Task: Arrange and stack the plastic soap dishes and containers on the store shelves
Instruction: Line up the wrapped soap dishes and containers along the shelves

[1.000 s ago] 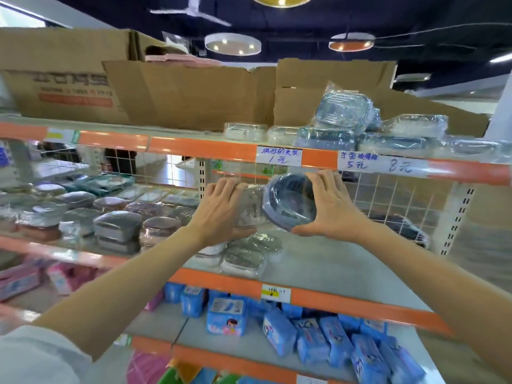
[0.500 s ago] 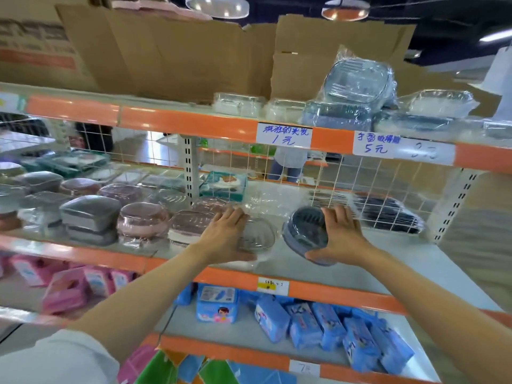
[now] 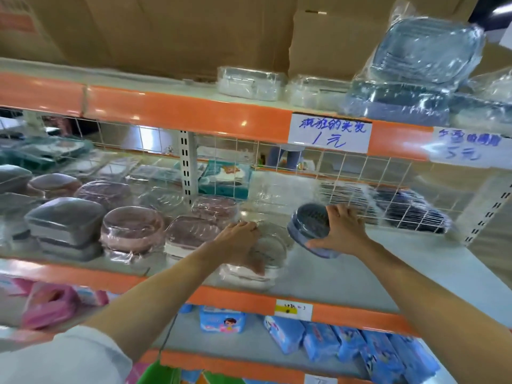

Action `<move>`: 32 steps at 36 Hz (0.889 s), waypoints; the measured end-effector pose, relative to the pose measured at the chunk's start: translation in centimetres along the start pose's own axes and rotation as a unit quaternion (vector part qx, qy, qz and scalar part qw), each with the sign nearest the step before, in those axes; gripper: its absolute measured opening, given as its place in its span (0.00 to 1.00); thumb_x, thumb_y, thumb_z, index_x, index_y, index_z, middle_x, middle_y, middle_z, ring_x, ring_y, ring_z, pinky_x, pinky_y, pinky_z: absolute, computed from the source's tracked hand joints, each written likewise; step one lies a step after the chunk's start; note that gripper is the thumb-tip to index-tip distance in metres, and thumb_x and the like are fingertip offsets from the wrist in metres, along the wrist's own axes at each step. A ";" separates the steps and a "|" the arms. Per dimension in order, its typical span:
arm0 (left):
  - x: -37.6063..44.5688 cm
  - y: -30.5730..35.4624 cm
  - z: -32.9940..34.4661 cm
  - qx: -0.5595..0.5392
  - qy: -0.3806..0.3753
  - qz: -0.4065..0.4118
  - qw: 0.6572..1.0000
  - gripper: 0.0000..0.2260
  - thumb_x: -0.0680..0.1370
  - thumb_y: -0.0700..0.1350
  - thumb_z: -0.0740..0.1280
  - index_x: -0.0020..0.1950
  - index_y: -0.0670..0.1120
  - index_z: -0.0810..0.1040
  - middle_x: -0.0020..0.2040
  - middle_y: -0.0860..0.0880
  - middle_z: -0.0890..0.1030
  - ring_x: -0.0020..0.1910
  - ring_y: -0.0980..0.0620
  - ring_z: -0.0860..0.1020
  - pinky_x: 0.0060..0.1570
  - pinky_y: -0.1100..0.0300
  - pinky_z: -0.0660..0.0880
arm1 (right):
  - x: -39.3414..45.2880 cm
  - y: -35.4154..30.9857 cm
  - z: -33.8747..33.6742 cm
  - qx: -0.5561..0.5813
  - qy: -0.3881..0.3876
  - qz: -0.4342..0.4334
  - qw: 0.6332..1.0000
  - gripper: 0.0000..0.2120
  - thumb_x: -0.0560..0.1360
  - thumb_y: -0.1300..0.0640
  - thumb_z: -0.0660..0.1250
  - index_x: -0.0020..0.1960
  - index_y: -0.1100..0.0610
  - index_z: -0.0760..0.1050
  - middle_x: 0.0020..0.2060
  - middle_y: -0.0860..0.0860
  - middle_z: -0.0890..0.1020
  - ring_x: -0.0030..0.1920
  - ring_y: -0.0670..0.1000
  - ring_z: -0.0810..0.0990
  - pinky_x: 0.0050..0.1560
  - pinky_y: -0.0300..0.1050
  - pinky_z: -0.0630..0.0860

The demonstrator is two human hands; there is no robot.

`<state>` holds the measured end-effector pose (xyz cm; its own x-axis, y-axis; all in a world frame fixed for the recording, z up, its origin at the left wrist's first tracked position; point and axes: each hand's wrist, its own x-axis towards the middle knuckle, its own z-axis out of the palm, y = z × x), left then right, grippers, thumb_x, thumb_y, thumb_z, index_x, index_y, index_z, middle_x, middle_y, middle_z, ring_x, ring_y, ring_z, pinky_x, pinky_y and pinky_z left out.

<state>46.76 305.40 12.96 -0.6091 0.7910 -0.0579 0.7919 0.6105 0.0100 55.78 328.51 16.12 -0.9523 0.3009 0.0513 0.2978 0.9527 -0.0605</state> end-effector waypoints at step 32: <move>1.6 -0.3 0.1 -0.055 -0.029 -0.008 0.998 0.44 0.63 0.59 0.77 0.73 0.47 0.62 0.70 0.49 0.67 0.69 0.46 0.66 0.68 0.50 0.67 | 9.9 -6.2 4.6 0.083 -0.121 -0.105 0.984 0.42 0.68 0.42 0.73 0.75 0.54 0.58 0.68 0.56 0.69 0.64 0.56 0.70 0.65 0.53 0.70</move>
<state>45.56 306.42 12.79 -0.6162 0.7788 -0.1171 0.7701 0.6270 0.1177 44.17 325.41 12.42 -0.9855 0.0603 -0.1583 0.0972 0.9667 -0.2367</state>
